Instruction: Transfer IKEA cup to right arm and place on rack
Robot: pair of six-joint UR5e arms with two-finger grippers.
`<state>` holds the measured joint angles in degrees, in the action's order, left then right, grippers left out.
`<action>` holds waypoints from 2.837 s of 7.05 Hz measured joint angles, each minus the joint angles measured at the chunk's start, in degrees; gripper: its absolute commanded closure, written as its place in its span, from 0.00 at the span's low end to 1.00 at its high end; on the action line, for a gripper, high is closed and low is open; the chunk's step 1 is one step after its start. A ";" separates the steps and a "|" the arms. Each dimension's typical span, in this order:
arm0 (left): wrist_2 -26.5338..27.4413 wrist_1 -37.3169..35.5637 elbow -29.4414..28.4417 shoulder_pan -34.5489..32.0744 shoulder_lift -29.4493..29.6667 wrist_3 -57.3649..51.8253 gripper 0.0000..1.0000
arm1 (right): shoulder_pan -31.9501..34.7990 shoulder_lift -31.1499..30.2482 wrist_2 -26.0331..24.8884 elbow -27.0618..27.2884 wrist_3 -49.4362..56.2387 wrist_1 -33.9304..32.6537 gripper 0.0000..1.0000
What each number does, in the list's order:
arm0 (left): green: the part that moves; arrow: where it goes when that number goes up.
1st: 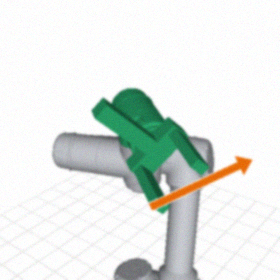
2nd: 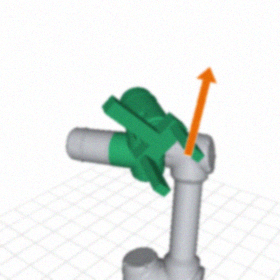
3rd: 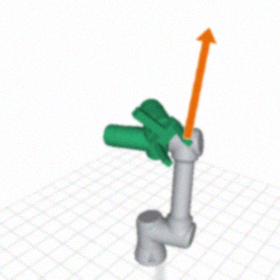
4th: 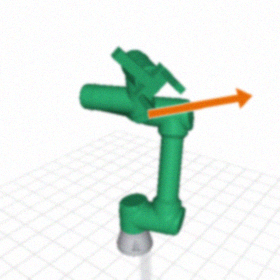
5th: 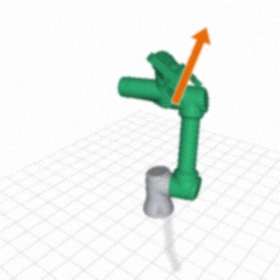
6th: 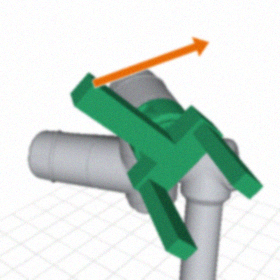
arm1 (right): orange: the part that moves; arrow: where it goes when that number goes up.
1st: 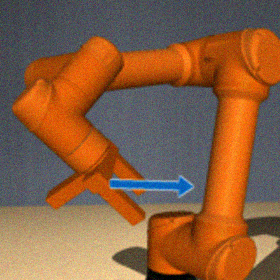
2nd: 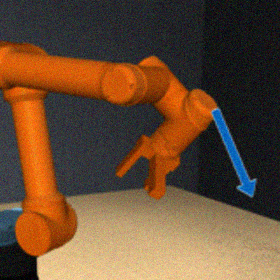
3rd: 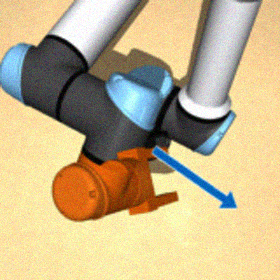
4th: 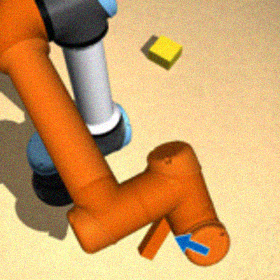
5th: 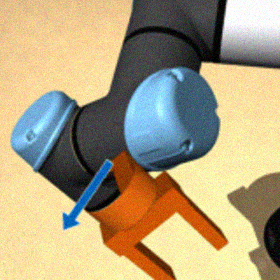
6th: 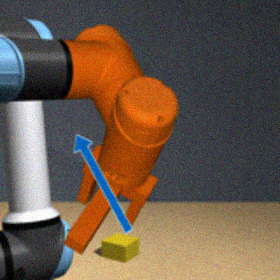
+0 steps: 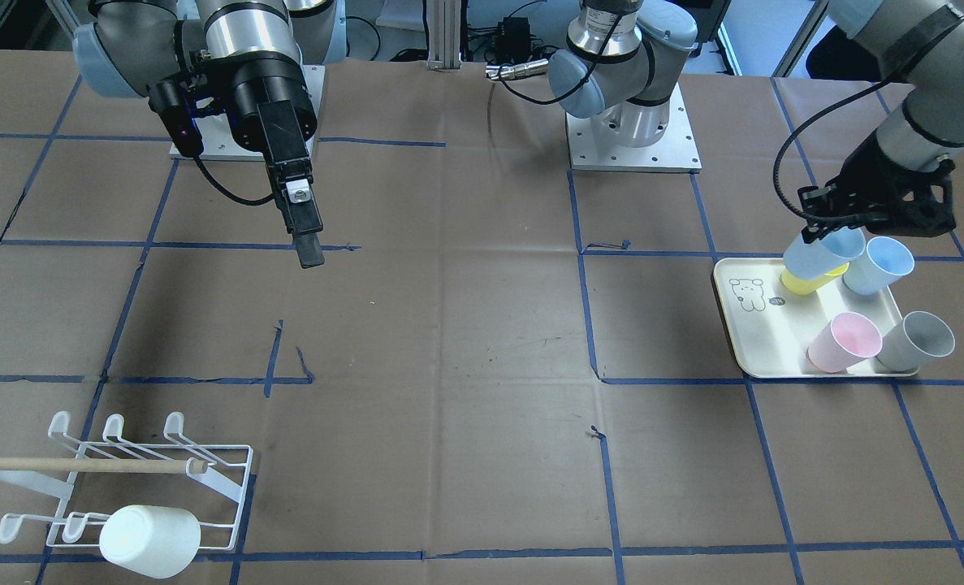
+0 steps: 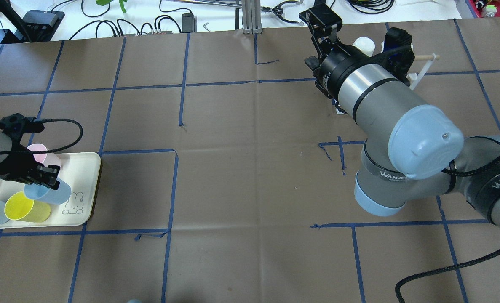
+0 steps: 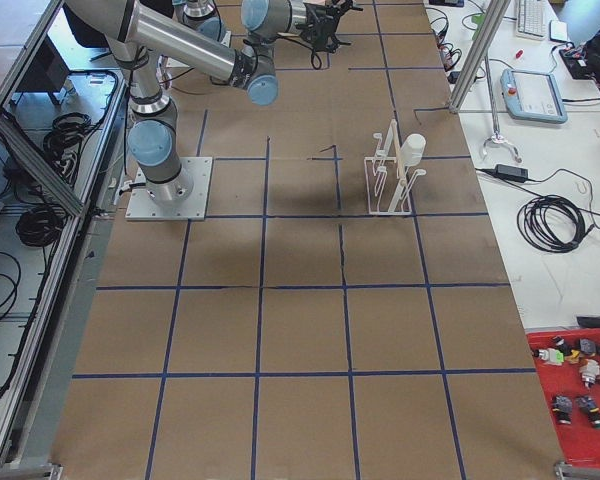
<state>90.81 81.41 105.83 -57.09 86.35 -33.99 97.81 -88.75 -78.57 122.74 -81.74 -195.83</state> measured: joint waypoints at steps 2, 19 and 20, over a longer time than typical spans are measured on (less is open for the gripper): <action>-0.66 5.21 -10.85 -2.25 4.07 0.10 1.00 | 0.00 0.50 0.00 0.02 0.00 -0.03 0.00; -65.40 -79.33 7.14 -23.37 19.59 5.22 0.99 | 4.69 2.06 -0.33 0.11 -15.91 0.30 0.00; -66.66 -84.53 9.94 -23.48 19.31 6.74 0.99 | 5.67 2.14 -0.41 0.15 -16.41 0.43 0.00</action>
<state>24.16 -3.11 115.77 -80.57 105.66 -27.25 103.48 -86.61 -78.98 122.90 -98.15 -195.40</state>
